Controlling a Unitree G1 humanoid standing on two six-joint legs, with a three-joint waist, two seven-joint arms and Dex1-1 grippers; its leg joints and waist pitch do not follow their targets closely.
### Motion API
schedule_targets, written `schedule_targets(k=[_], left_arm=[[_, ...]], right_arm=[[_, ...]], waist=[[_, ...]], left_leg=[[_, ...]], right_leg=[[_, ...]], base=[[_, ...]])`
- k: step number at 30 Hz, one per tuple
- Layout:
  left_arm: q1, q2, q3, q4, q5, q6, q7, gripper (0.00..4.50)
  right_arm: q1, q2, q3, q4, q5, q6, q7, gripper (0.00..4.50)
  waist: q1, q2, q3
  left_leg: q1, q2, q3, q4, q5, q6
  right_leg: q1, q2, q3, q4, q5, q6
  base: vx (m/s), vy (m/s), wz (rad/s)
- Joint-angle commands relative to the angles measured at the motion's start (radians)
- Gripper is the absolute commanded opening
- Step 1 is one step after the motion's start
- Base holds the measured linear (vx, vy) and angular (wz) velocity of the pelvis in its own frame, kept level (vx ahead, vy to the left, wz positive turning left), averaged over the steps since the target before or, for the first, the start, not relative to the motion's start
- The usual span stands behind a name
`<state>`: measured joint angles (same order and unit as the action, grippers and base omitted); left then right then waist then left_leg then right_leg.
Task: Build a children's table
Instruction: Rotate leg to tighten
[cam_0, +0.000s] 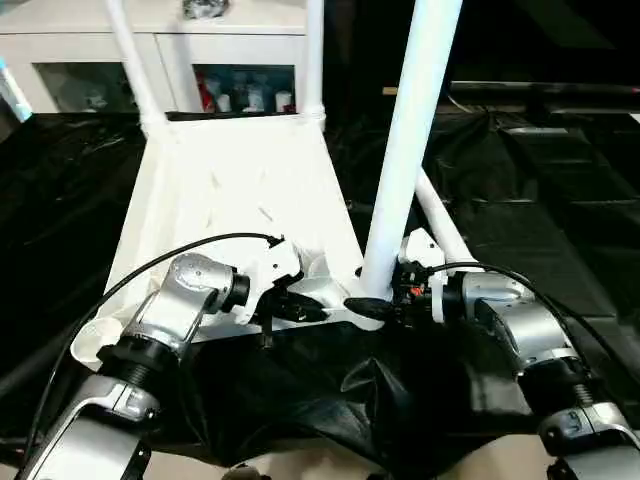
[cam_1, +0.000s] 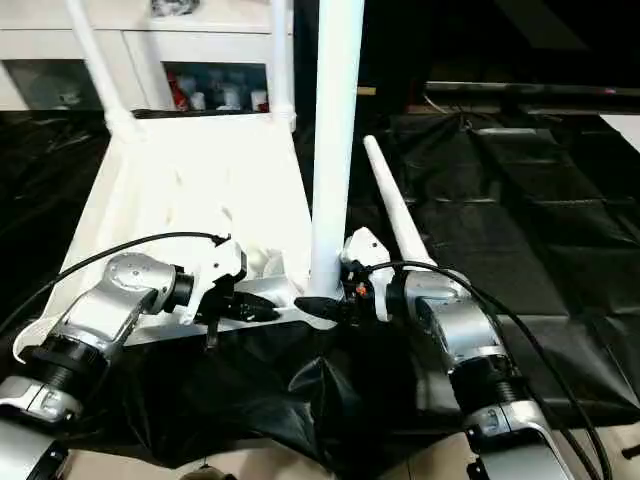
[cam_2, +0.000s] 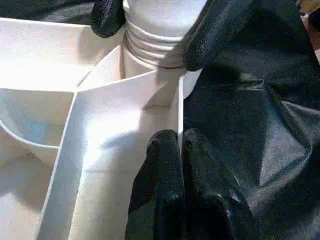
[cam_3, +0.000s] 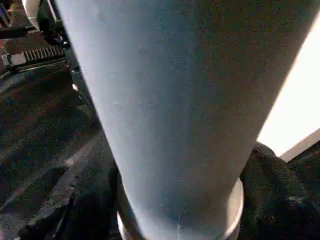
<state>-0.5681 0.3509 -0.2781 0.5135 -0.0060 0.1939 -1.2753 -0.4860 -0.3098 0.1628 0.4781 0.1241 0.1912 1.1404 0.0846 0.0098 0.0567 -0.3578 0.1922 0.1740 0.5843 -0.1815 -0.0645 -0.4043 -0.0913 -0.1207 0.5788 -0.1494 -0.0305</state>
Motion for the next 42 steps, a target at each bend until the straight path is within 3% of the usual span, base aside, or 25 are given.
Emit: schedule_targets(k=[1, 5, 8, 10, 12, 13, 17, 20, 22, 23, 24, 26, 32, 35, 37, 39, 42], left_arm=[[-0.012, -0.015, -0.015, -0.045, -0.037, 0.0, -0.018, 0.0], [-0.025, -0.04, -0.001, -0.023, -0.021, 0.001, 0.051, 0.0], [-0.061, -0.083, 0.023, 0.024, 0.002, 0.016, 0.159, 0.0], [-0.082, -0.106, 0.033, 0.049, 0.013, 0.024, 0.214, 0.0], [-0.111, -0.148, 0.041, 0.083, 0.029, 0.036, 0.296, 0.0], [-0.124, -0.171, 0.046, 0.097, 0.034, 0.042, 0.337, 0.0], [-0.156, -0.243, 0.052, 0.131, 0.042, 0.056, 0.456, 0.0], [-0.156, -0.27, 0.05, 0.13, 0.038, 0.045, 0.46, 0.0], [-0.151, -0.276, 0.05, 0.122, 0.033, 0.038, 0.444, 0.0], [-0.146, -0.272, 0.05, 0.115, 0.031, 0.037, 0.435, 0.0], [-0.142, -0.263, 0.048, 0.114, 0.03, 0.031, 0.424, 0.0], [-0.135, -0.247, 0.046, 0.111, 0.028, 0.021, 0.407, 0.0], [-0.099, -0.203, 0.034, 0.062, -0.002, 0.004, 0.295, 0.0], [-0.076, -0.167, 0.028, 0.032, -0.02, -0.009, 0.219, 0.0], [-0.07, -0.153, 0.024, 0.027, -0.018, -0.015, 0.202, 0.0], [-0.067, -0.144, 0.02, 0.027, -0.014, -0.026, 0.19, 0.0], [-0.058, -0.128, 0.019, 0.009, -0.022, -0.016, 0.153, 0.0]], right_arm=[[0.002, 0.013, 0.03, -0.036, 0.019, 0.01, 0.025, 2.8], [0.004, 0.049, 0.022, -0.021, 0.013, 0.039, -0.044, 2.7], [-0.022, 0.117, -0.009, 0.06, -0.026, 0.068, -0.227, 2.69], [-0.041, 0.158, -0.029, 0.114, -0.049, 0.064, -0.343, 2.69], [-0.076, 0.225, -0.075, 0.191, -0.05, 0.069, -0.508, 2.69], [-0.095, 0.256, -0.098, 0.227, -0.045, 0.07, -0.583, 2.69], [-0.151, 0.335, -0.139, 0.318, -0.05, 0.055, -0.778, 2.68], [-0.171, 0.361, -0.123, 0.356, -0.094, 0.012, -0.845, 2.68], [-0.173, 0.365, -0.11, 0.37, -0.111, -0.048, -0.812, 2.68], [-0.172, 0.365, -0.119, 0.367, -0.097, -0.047, -0.783, 3.24], [-0.176, 0.366, -0.153, 0.365, -0.054, -0.039, -0.742, 3.24], [-0.179, 0.356, -0.164, 0.356, -0.031, -0.038, -0.7, 3.43], [-0.155, 0.275, -0.077, 0.328, -0.092, -0.109, -0.579, 3.93], [-0.092, 0.207, -0.039, 0.212, -0.054, -0.109, -0.366, 3.93], [-0.074, 0.178, -0.024, 0.183, -0.067, -0.127, -0.327, 3.93], [-0.061, 0.156, -0.014, 0.171, -0.079, -0.163, -0.303, 3.93], [-0.037, 0.124, -0.004, 0.123, -0.042, -0.137, -0.221, 3.93]], waist=[[-0.005, -0.002, -0.072], [-0.004, -0.002, -0.071], [-0.01, -0.004, -0.068], [-0.024, -0.005, -0.065], [-0.043, -0.001, -0.063], [-0.051, -0.002, -0.066], [-0.064, 0.0, -0.069], [-0.062, -0.002, -0.074], [-0.061, -0.002, -0.076], [-0.06, -0.002, -0.076], [-0.061, -0.009, -0.076], [-0.059, -0.005, -0.075], [-0.053, -0.003, -0.075], [-0.045, -0.005, -0.073], [-0.039, -0.004, -0.074], [-0.035, -0.004, -0.072], [-0.032, -0.005, -0.07]], left_leg=[[0.007, 0.044, -0.007, -0.065, -0.205, 0.058], [0.007, 0.043, -0.008, -0.066, -0.215, 0.049], [0.01, 0.04, -0.01, -0.067, -0.238, 0.031], [0.01, 0.034, -0.015, -0.068, -0.274, 0.008], [0.012, 0.03, -0.017, -0.066, -0.295, 0.0], [0.011, 0.029, -0.019, -0.066, -0.305, 0.001], [0.009, 0.028, -0.016, -0.063, -0.281, 0.014], [0.002, 0.029, -0.013, -0.063, -0.23, 0.031], [0.0, 0.029, -0.009, -0.061, -0.208, 0.046], [0.0, 0.03, -0.009, -0.061, -0.2, 0.056], [-0.001, 0.03, -0.008, -0.061, -0.197, 0.062], [-0.001, 0.031, -0.008, -0.061, -0.197, 0.074], [0.002, 0.037, -0.008, -0.061, -0.202, 0.07], [0.001, 0.037, -0.007, -0.062, -0.203, 0.086], [0.003, 0.039, -0.006, -0.062, -0.194, 0.093], [0.005, 0.039, -0.005, -0.062, -0.203, 0.083], [0.006, 0.039, -0.007, -0.065, -0.224, 0.07]], right_leg=[[0.058, -0.064, 0.06, -0.065, -0.301, -0.184], [0.058, -0.065, 0.059, -0.068, -0.327, -0.174], [0.055, -0.067, 0.058, -0.076, -0.391, -0.152], [0.056, -0.067, 0.05, -0.087, -0.477, -0.118], [0.05, -0.067, 0.048, -0.093, -0.511, -0.108], [0.054, -0.066, 0.045, -0.095, -0.516, -0.098], [0.05, -0.064, 0.05, -0.092, -0.455, -0.12], [0.057, -0.064, 0.053, -0.078, -0.359, -0.152], [0.06, -0.065, 0.055, -0.073, -0.312, -0.17], [0.061, -0.063, 0.055, -0.071, -0.295, -0.178], [0.063, -0.063, 0.055, -0.07, -0.291, -0.18], [0.064, -0.063, 0.055, -0.07, -0.293, -0.185], [0.063, -0.067, 0.057, -0.068, -0.296, -0.195], [0.066, -0.064, 0.058, -0.066, -0.271, -0.198], [0.062, -0.062, 0.059, -0.063, -0.262, -0.2], [0.06, -0.065, 0.059, -0.068, -0.292, -0.194], [0.06, -0.064, 0.058, -0.072, -0.328, -0.185]], base=[[0.0, 0.0, 0.0], [0.0, 0.0, 0.0], [0.0, 0.0, 0.0], [0.0, 0.0, 0.0], [0.0, 0.0, 0.0], [0.0, 0.0, 0.0], [0.0, 0.0, 0.0], [0.0, 0.0, 0.0], [0.0, 0.0, 0.0], [0.0, 0.0, 0.0], [0.0, 0.0, 0.0], [0.0, 0.0, 0.0], [0.0, 0.0, 0.0], [0.0, 0.0, 0.0], [0.0, 0.0, 0.0], [0.0, 0.0, 0.0], [0.0, 0.0, 0.0]])
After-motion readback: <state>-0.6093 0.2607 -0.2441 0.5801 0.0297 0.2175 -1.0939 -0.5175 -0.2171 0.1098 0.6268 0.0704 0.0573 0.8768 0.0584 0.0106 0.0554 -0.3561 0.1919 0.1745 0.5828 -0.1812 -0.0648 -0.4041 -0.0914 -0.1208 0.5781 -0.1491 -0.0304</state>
